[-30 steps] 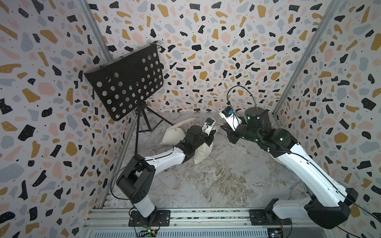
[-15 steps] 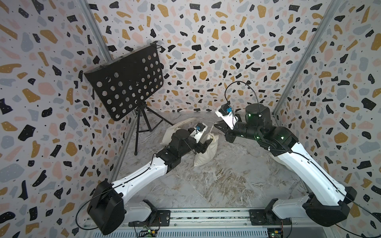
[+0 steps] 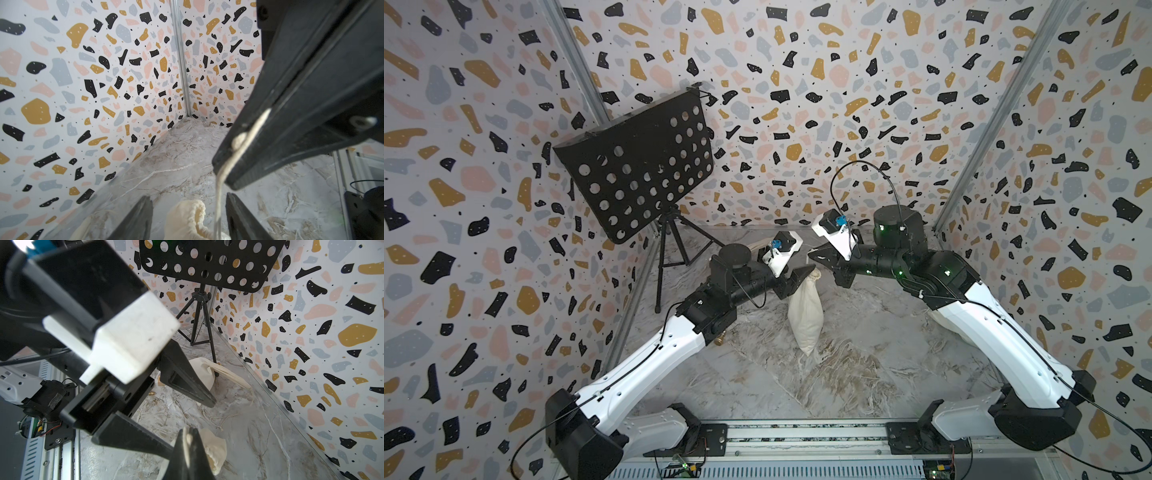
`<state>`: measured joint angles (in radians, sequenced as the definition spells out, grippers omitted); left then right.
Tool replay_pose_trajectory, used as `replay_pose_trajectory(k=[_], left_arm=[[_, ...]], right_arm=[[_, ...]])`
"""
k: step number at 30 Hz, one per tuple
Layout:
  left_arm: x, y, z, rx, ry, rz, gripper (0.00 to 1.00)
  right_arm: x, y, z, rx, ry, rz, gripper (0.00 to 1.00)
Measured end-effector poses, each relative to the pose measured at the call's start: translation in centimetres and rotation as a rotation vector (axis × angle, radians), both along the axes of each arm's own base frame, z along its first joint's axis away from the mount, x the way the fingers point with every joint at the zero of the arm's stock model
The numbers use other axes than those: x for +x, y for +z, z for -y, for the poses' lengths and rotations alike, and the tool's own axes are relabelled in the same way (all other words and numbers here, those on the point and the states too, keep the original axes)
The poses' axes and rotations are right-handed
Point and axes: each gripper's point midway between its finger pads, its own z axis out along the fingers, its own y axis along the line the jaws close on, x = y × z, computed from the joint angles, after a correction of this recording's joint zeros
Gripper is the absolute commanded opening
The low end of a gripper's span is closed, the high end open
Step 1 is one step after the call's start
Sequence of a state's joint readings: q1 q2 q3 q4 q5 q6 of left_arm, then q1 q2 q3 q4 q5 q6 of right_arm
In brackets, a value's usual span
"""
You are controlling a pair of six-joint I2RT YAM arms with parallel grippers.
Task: Close the soil bag
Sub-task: Frap the soil bag at the center of the board.
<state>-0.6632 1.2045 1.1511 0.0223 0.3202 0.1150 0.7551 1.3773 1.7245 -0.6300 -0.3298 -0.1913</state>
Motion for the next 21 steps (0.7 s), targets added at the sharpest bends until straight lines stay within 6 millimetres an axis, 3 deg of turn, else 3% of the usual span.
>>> replay_pose_trajectory(k=[5, 6, 9, 13, 16, 21], left_arm=[[0.4, 0.4, 0.6, 0.004, -0.012, -0.025, 0.04], [0.3, 0.4, 0.8, 0.007, -0.015, -0.032, 0.00], [0.6, 0.2, 0.5, 0.015, 0.010, -0.055, 0.00], [1.6, -0.8, -0.5, 0.027, 0.103, -0.108, 0.00], [2.0, -1.1, -1.0, 0.018, 0.142, -0.144, 0.00], [2.0, -0.9, -1.1, -0.017, 0.159, -0.191, 0.00]], right_arm=[[0.0, 0.0, 0.0, 0.001, 0.003, -0.002, 0.00], [0.0, 0.0, 0.0, 0.000, 0.000, -0.001, 0.04], [0.1, -0.5, 0.4, 0.006, -0.023, 0.010, 0.14], [-1.2, -2.5, 2.7, 0.041, -0.079, 0.037, 0.34], [-2.3, -3.3, 4.3, 0.106, -0.109, 0.069, 0.39], [-2.0, -5.0, 2.9, 0.203, -0.078, 0.069, 0.44]])
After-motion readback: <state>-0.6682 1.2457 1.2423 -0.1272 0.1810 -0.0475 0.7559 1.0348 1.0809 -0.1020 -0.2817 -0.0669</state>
